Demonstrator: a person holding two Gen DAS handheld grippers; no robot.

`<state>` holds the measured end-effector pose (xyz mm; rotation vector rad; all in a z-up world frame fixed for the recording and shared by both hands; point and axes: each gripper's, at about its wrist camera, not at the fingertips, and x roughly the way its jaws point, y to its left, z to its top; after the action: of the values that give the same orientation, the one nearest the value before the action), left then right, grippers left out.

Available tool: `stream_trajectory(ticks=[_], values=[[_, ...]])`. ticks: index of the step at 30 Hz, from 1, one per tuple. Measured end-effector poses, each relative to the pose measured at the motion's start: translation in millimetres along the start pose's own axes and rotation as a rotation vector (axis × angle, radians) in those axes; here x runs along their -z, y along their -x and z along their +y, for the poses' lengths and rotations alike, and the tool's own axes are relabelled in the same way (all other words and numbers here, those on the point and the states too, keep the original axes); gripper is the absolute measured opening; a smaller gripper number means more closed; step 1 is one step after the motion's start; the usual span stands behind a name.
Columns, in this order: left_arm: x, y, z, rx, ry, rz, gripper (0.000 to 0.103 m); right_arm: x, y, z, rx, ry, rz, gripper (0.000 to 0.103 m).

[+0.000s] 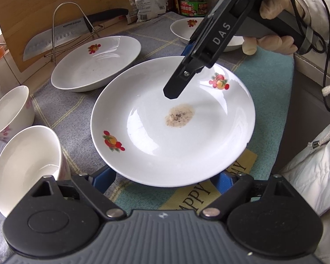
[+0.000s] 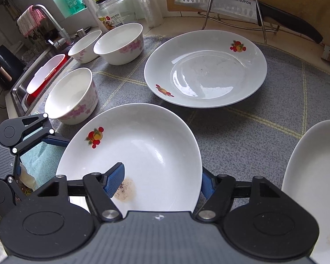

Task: Organize plates and bowls
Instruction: 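Lower the right tool onto the stained plate rim and close it, then lift the stained plate with the right tool toward the flowered deep plate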

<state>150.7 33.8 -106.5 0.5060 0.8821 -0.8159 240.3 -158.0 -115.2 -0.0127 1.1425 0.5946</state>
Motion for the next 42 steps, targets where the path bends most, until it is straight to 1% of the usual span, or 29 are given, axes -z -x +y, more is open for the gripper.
stream_trajectory(ticks=[2,4,6,9,11,14,17,19,22,25,28,31,35,39,42], values=[[-0.2,-0.9,0.8,0.018,0.001,0.006,0.091,1.5,-1.4,-1.8,0.000,0.003,0.005,0.075],[0.9,-1.2,-0.4,0.041,-0.021,0.009,0.091,3.1,-2.3,-3.4,0.002,0.010,0.006,0.075],[0.9,-0.6,-1.2,0.041,-0.037,0.005,0.091,3.6,-3.3,-6.5,-0.004,0.003,0.011,0.075],[-0.7,-2.5,3.3,0.071,-0.037,0.008,0.092,3.7,-3.4,-8.7,-0.017,0.020,0.014,0.075],[-0.3,-3.2,4.3,0.077,-0.039,0.004,0.092,3.1,-2.6,-9.8,-0.022,0.026,0.013,0.075],[0.9,-4.2,5.5,0.087,-0.034,-0.006,0.092,0.9,-2.2,-10.3,-0.023,0.045,0.009,0.075],[0.8,-5.0,6.7,0.104,-0.017,-0.012,0.092,-2.8,-2.9,-12.5,-0.045,0.056,0.018,0.076],[1.2,-6.0,7.8,0.120,0.003,-0.020,0.094,-5.4,-5.2,-14.3,-0.057,0.057,0.032,0.077],[2.4,-8.4,6.1,0.110,0.013,-0.033,0.098,-7.8,-8.2,-15.6,-0.060,0.060,0.039,0.077],[3.8,-10.5,6.1,0.101,0.022,-0.040,0.098,-10.0,-8.9,-15.3,-0.057,0.066,0.040,0.077],[6.1,-9.3,8.6,0.112,0.036,-0.049,0.098,-11.0,-9.9,-14.3,-0.051,0.078,0.043,0.077],[7.0,-7.0,8.2,0.109,0.020,-0.059,0.098,-12.2,-10.6,-12.8,-0.064,0.083,0.051,0.078],[5.3,-6.5,7.0,0.111,0.003,-0.067,0.098,-13.8,-11.7,-11.1,-0.057,0.091,0.061,0.077],[5.0,-7.4,8.7,0.119,0.007,-0.067,0.098,-14.4,-12.0,-11.8,-0.059,0.091,0.068,0.077],[4.7,-6.9,8.3,0.112,0.002,-0.068,0.098,-13.4,-10.8,-11.4,-0.056,0.104,0.083,0.076]])
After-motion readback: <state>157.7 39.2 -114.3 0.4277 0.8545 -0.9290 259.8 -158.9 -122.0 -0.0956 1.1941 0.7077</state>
